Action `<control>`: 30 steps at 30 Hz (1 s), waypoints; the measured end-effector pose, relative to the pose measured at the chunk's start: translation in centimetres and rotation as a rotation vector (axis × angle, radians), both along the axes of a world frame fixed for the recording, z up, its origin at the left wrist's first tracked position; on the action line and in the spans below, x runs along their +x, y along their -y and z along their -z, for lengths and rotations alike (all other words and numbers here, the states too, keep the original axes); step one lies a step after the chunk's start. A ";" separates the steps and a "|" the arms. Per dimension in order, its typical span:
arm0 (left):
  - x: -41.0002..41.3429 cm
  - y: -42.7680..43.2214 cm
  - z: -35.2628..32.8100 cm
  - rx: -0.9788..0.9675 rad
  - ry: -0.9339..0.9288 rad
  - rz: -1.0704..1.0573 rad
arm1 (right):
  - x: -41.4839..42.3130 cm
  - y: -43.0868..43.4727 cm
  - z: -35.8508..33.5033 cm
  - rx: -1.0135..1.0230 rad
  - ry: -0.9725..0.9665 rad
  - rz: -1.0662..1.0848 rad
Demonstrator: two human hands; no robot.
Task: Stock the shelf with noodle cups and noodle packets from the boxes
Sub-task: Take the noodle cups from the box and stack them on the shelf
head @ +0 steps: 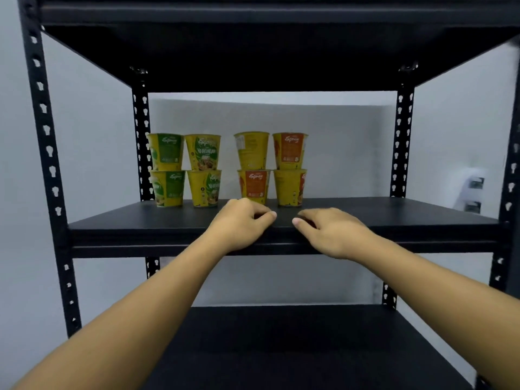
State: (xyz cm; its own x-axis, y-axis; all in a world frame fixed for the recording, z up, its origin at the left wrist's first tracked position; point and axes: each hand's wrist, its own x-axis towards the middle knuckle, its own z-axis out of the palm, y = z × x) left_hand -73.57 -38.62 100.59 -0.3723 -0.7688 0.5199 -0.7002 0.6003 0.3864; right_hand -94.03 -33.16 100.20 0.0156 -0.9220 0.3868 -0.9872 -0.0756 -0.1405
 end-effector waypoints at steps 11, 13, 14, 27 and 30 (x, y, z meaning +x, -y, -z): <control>3.9 -8.2 8.3 -0.157 -0.020 0.172 | 2.2 -10.7 6.0 -0.088 -0.045 -0.156; 4.4 -10.0 10.9 -0.110 -0.008 0.179 | 2.2 -12.5 8.2 -0.039 -0.034 -0.176; 4.5 -10.9 12.2 -0.086 -0.003 0.182 | 2.1 -13.3 9.6 -0.014 -0.031 -0.185; 2.7 -21.6 37.0 0.473 0.183 0.159 | 0.4 -22.3 33.1 0.475 0.056 -0.220; 1.8 -23.6 42.7 0.653 0.266 0.131 | -0.3 -23.9 38.6 0.594 0.066 -0.192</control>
State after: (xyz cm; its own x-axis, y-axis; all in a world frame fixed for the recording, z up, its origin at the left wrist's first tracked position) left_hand -71.74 -14.99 57.84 -0.5327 -0.8324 -0.1528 -0.7589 0.3899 0.5216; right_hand -94.32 -9.29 61.55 0.1958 -0.9630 -0.1850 -0.9516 -0.1410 -0.2732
